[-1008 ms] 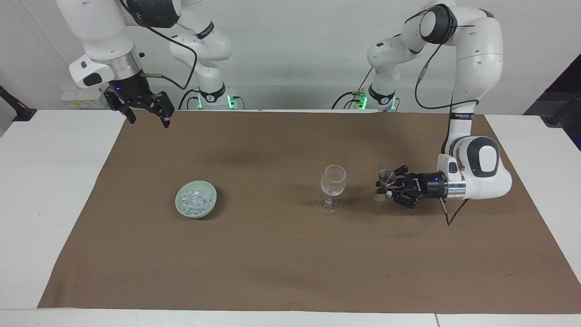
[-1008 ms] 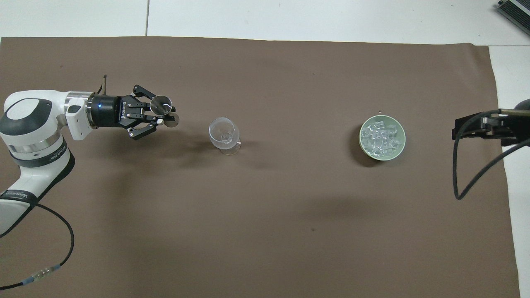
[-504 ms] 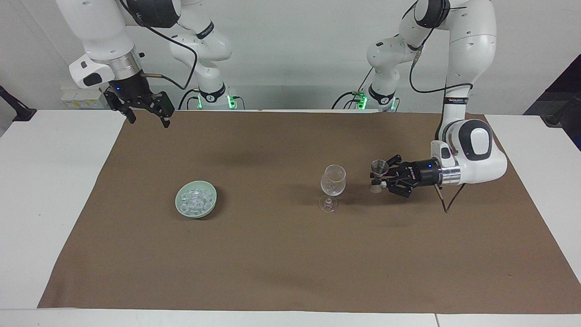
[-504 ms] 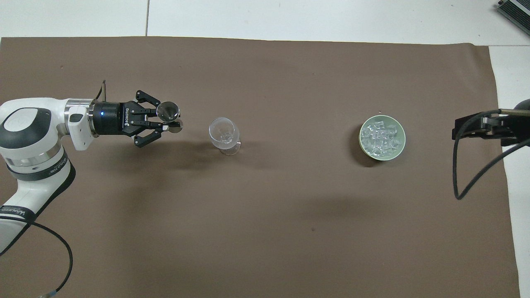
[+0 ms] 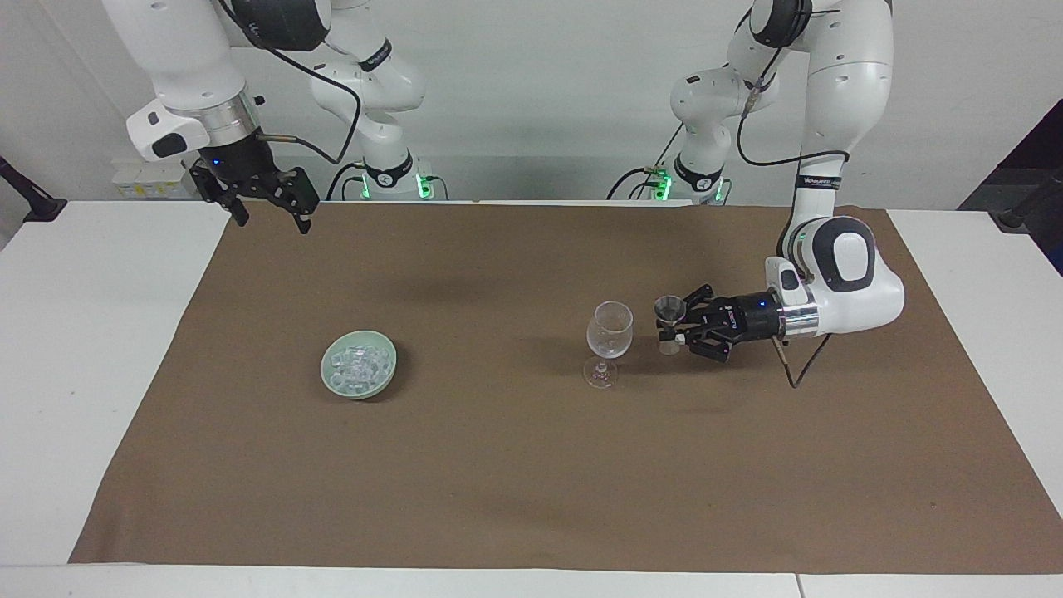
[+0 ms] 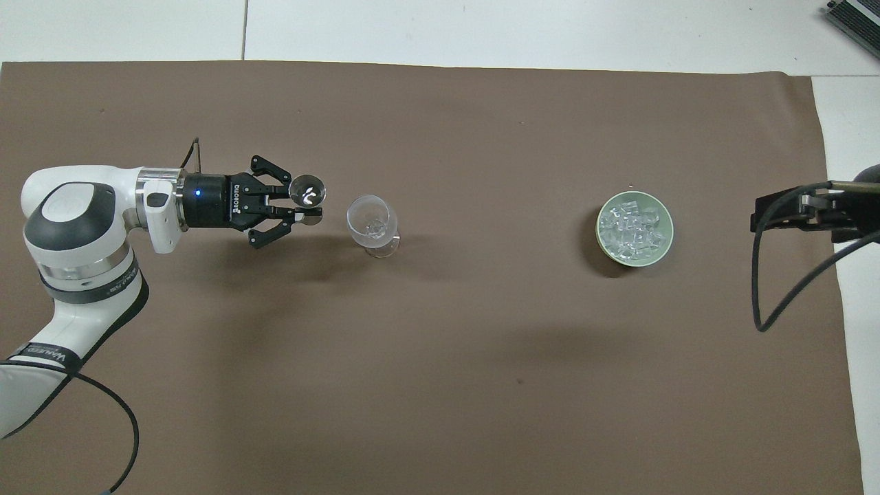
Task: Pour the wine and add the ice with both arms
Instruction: 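Move the held silver cup over the clear wine glass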
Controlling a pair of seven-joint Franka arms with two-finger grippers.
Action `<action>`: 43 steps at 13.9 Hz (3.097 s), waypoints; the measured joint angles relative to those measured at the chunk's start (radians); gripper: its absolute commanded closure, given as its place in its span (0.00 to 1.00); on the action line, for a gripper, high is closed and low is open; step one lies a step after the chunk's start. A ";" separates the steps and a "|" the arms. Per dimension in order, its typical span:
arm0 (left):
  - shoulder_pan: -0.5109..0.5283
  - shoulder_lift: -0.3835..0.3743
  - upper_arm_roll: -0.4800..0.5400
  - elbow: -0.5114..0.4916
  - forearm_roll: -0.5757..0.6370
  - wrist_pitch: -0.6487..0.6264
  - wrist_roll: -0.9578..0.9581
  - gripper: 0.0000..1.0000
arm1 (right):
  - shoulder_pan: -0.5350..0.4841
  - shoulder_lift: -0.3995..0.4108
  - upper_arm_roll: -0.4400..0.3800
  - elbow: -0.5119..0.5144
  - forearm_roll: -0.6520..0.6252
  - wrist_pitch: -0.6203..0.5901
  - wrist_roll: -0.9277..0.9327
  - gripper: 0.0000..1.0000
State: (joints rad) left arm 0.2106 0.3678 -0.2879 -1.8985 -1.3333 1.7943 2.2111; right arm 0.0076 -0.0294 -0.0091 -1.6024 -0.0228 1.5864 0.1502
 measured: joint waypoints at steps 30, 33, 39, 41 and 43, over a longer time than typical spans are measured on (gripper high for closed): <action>-0.074 -0.180 0.008 -0.049 0.164 0.193 -0.095 1.00 | 0.000 0.000 0.000 0.000 0.000 0.000 0.000 0.00; -0.074 -0.187 0.010 -0.050 0.194 0.196 -0.101 1.00 | 0.000 0.000 0.000 0.000 0.000 0.000 0.000 0.00; -0.075 -0.197 0.009 -0.050 0.217 0.202 -0.139 1.00 | 0.000 0.000 0.000 0.000 0.000 0.000 0.000 0.00; -0.079 -0.199 0.008 -0.050 0.235 0.216 -0.181 1.00 | 0.000 0.000 0.000 0.000 0.000 0.000 0.000 0.00; -0.087 -0.203 0.008 -0.050 0.251 0.229 -0.225 1.00 | 0.000 0.000 0.000 0.000 0.000 0.000 0.000 0.00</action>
State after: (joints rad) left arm 0.1234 0.1646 -0.2797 -1.9482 -1.0824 2.0228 1.9863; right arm 0.0076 -0.0294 -0.0091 -1.6024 -0.0228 1.5864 0.1502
